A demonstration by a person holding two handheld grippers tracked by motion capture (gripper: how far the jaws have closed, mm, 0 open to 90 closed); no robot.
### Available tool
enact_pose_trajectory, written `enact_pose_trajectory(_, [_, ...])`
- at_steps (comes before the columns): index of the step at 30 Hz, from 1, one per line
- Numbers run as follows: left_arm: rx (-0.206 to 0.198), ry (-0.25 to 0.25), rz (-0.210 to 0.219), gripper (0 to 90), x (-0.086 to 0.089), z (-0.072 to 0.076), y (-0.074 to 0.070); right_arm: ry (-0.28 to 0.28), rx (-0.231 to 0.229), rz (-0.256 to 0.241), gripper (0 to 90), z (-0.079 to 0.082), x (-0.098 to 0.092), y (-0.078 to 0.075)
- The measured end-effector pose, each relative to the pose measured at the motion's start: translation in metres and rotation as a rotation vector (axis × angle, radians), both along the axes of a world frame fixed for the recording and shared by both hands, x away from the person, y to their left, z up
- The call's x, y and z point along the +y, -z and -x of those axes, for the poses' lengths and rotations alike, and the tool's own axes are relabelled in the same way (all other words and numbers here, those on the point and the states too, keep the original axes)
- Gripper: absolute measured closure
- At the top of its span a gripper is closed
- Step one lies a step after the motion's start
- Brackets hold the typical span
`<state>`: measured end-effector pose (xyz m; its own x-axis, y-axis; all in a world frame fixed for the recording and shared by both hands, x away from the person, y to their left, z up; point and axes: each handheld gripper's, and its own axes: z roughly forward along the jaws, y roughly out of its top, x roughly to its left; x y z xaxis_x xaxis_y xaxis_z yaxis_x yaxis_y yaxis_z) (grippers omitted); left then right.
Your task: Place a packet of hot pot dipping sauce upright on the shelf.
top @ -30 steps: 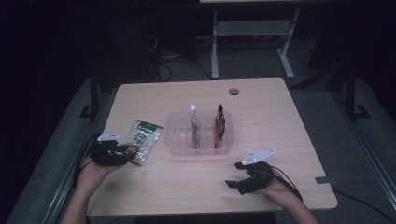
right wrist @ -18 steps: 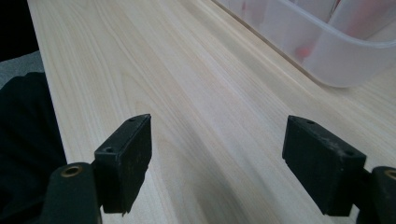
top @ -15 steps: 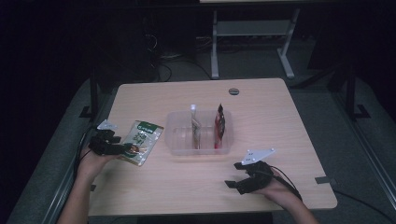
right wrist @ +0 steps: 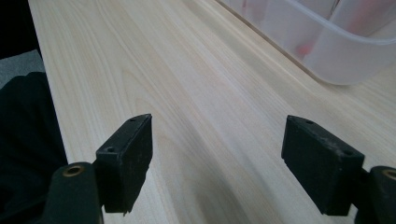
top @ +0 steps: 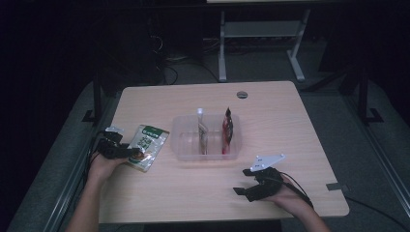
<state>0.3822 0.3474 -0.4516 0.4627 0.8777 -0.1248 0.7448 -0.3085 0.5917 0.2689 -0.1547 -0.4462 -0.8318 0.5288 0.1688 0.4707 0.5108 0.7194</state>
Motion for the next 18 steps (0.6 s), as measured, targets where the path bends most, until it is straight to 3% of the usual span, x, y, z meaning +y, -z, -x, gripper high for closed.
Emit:
enact_pose_trajectory(4, [0.009,-0.001,-0.015,60.6,0.0,0.0,0.0,-0.004,-0.003,0.002,24.5,0.001,0.001,0.0])
enact_pose_trajectory(8, [0.013,0.001,-0.034,80.6,-0.003,0.0,-0.001,-0.004,-0.002,0.005,24.6,0.0,0.002,0.0])
enact_pose_trajectory(11, [-0.008,0.03,-0.077,85.6,-0.007,0.002,-0.002,-0.003,-0.002,0.004,24.7,0.0,0.002,0.0])
enact_pose_trajectory(13, [-0.019,0.045,-0.074,88.2,-0.006,0.002,-0.004,-0.002,-0.002,0.006,24.7,0.0,0.002,-0.001])
enact_pose_trajectory(18, [-0.008,0.078,-0.003,90.0,0.003,0.006,-0.01,0.004,-0.009,-0.006,24.7,0.0,0.0,-0.002])
